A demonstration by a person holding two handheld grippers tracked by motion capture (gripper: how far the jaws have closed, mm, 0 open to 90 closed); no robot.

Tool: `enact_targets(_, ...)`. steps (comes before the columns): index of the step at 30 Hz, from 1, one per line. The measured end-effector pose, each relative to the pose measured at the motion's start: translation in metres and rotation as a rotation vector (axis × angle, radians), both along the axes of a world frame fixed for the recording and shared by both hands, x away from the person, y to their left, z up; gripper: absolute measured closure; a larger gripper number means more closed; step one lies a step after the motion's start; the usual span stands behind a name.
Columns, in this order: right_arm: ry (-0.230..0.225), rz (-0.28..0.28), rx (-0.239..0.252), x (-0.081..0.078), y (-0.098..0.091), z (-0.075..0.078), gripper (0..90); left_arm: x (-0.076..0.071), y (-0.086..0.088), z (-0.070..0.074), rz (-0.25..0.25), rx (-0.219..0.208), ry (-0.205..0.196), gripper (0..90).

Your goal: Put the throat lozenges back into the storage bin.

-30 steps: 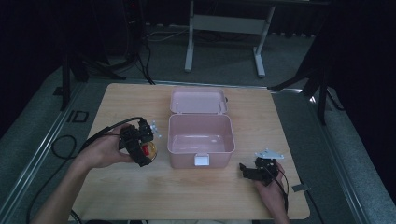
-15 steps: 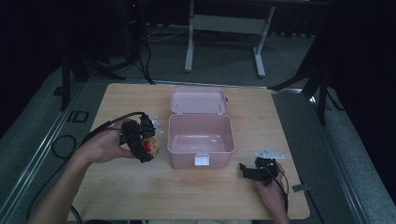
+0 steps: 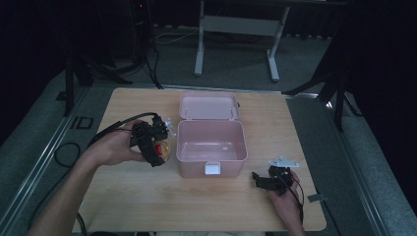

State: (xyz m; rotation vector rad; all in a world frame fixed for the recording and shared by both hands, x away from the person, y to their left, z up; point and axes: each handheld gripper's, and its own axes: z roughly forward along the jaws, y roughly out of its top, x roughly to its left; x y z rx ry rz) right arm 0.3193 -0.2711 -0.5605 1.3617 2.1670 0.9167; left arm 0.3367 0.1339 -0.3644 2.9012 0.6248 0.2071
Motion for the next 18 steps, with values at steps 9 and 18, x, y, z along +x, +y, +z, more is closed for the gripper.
enact_targets(9,0.000,0.000,0.000,0.000,0.000,0.000,12.9,0.004,-0.007,0.002,-0.007,0.016,0.004,20.8)
enact_targets(18,0.000,0.000,0.000,0.000,0.000,0.000,12.9,0.008,-0.016,0.003,-0.019,0.024,0.012,20.8)
